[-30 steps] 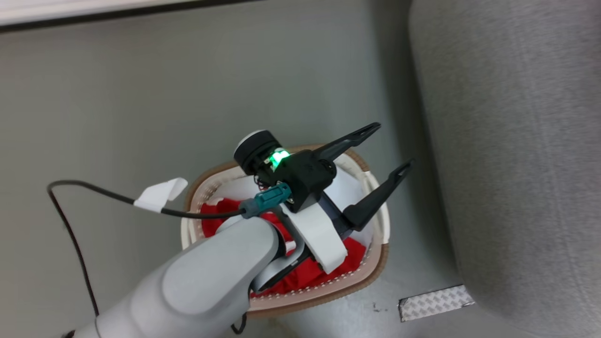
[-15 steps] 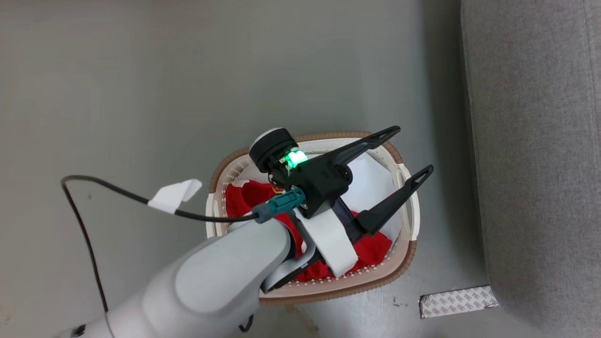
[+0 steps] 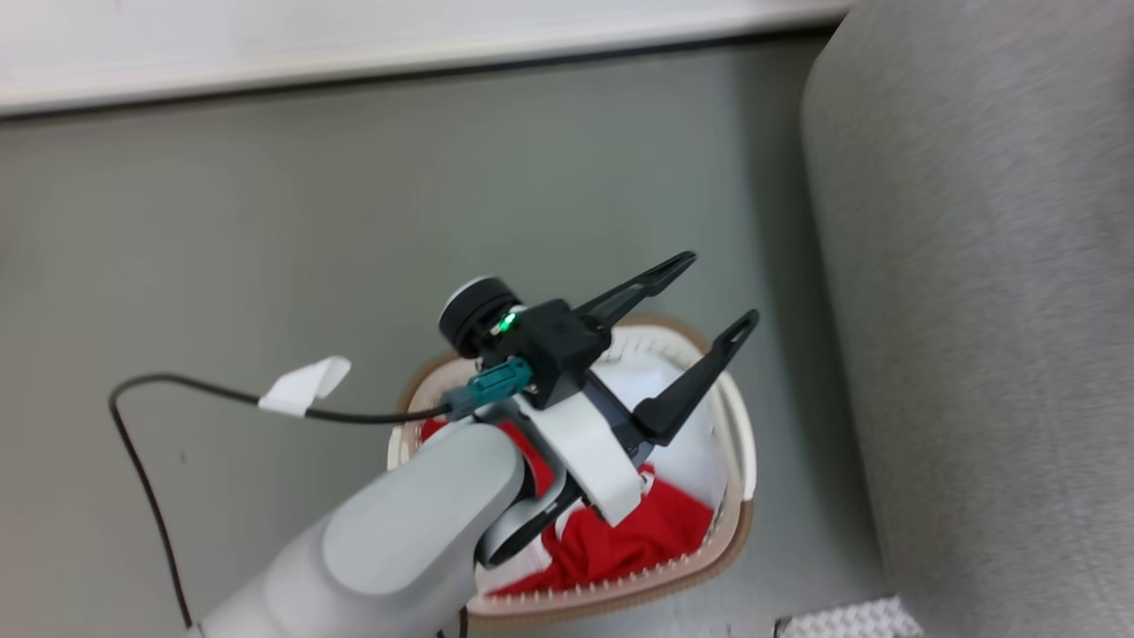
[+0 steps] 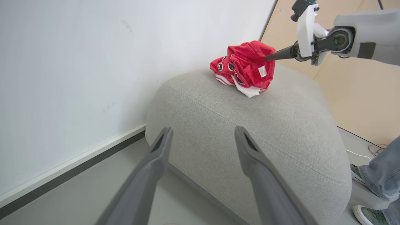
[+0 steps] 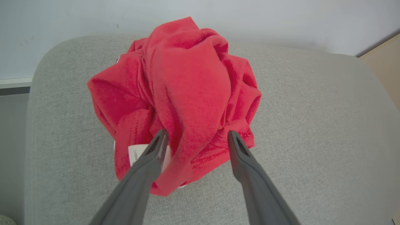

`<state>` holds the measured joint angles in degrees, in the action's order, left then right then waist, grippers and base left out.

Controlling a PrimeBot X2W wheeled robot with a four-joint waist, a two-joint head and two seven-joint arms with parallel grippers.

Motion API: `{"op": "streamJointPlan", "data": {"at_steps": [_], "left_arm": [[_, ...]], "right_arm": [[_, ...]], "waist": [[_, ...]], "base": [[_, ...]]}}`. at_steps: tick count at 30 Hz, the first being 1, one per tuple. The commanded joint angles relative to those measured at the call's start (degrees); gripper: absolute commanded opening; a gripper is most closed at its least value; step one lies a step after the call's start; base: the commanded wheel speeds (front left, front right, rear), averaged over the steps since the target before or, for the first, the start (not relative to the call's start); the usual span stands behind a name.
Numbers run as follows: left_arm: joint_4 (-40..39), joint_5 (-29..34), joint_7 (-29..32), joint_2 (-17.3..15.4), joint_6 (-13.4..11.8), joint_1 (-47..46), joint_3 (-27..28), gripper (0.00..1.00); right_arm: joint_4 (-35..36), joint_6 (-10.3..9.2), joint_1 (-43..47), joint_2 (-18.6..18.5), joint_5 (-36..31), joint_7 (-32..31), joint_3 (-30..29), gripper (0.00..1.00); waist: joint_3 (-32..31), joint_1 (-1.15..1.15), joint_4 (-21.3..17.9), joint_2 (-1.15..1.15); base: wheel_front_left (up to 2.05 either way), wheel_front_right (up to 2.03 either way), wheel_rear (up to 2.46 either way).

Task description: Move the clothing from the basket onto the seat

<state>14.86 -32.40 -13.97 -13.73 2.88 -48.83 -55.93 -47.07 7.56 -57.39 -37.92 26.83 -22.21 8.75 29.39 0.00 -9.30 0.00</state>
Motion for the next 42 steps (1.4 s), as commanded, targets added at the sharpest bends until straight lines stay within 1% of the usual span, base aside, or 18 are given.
{"op": "streamJointPlan", "data": {"at_steps": [1, 5, 9, 14, 19, 22, 27, 30, 33, 34, 37, 40, 42], "left_arm": [[0.3, -0.5, -0.3, -0.2, -0.3, 1.2, 0.3, 1.0], [1.0, -1.5, -0.8, -0.3, -0.7, 3.8, 1.5, 1.0], [1.3, -2.2, -1.2, 0.0, -1.3, 6.2, 2.6, 1.0], [1.5, -3.1, -1.2, 0.0, -2.6, 9.5, 4.6, 1.0], [1.6, -4.1, -1.2, -1.6, -4.7, 12.9, 8.6, 1.0], [1.1, -4.4, -1.2, -3.3, -6.0, 14.9, 11.5, 1.0], [-0.4, -5.0, -1.2, -6.2, -7.8, 18.8, 17.2, 1.0], [-2.0, -4.3, -1.2, -7.3, -8.5, 22.1, 21.3, 1.0], [-3.4, -3.5, -1.2, -7.6, -8.9, 26.1, 25.7, 1.0], [-3.6, -3.2, -1.2, -7.6, -8.6, 27.3, 26.7, 1.0], [-4.4, -1.2, -1.2, -7.2, -9.1, 30.4, 31.0, 1.0], [-5.6, 1.6, -1.2, -5.7, -10.2, 33.9, 36.2, 1.0], [-6.0, 3.9, -1.2, -4.5, -10.3, 36.6, 38.9, 1.0]], "right_arm": [[0.5, -0.14, 1.3, -0.7, -0.4, -1.0, 0.7, 1.0], [4.8, -0.14, 2.7, -1.2, 0.6, -4.8, 3.1, 1.0], [11.3, -0.14, 4.7, -2.1, 2.7, -5.1, 4.7, 1.0], [19.2, -0.14, 9.0, -2.5, 3.9, -2.6, 5.4, 1.0], [26.1, -0.14, 14.3, 0.1, 4.6, 3.5, 4.5, 1.0], [29.7, -0.14, 18.0, 2.2, 3.7, 8.0, 3.1, 1.0], [35.3, -0.14, 25.6, 6.7, 2.4, 14.6, -0.4, 1.0], [38.6, -0.14, 31.4, 9.8, 2.1, 16.7, -1.3, 1.0], [41.8, -0.14, 36.7, 12.6, 1.0, 19.2, -3.2, 1.0], [42.7, -0.14, 38.5, 13.8, 0.4, 20.3, -3.9, 1.0], [44.8, -0.14, 44.2, 17.2, -2.0, 23.7, -6.2, 1.0], [44.9, -0.14, 49.7, 21.4, -5.8, 27.4, -8.9, 1.0], [43.8, -0.14, 52.7, 23.6, -7.7, 29.9, -10.5, 1.0]], "waist": [[-4.9, 0.0, -1.6, 0.0], [-10.8, 0.0, -2.6, 0.0], [-16.1, 0.0, -3.0, 0.0], [-21.8, 0.0, -2.0, 0.0], [-26.7, 0.0, 0.1, 0.0], [-28.4, 0.0, 1.7, 0.0], [-30.2, 0.0, 5.0, 0.0], [-31.0, 0.0, 6.9, 0.0], [-31.5, 0.0, 8.6, 0.0], [-31.6, 0.0, 9.2, 0.0], [-31.8, 0.0, 10.6, 0.0], [-32.0, 0.0, 11.8, 0.0], [-32.2, 0.0, 12.2, 0.0]], "base": [[0.0, 0.0, 0.0], [0.0, 0.0, 0.0], [0.0, 0.0, 0.0], [0.0, 0.0, 0.0], [0.0, 0.0, 0.0], [0.0, 0.0, 0.0], [0.0, 0.0, 0.0], [0.0, 0.0, 0.0], [0.0, 0.0, 0.0], [0.0, 0.0, 0.0], [0.0, 0.0, 0.0], [0.0, 0.0, 0.0], [0.0, 0.0, 0.0]]}}
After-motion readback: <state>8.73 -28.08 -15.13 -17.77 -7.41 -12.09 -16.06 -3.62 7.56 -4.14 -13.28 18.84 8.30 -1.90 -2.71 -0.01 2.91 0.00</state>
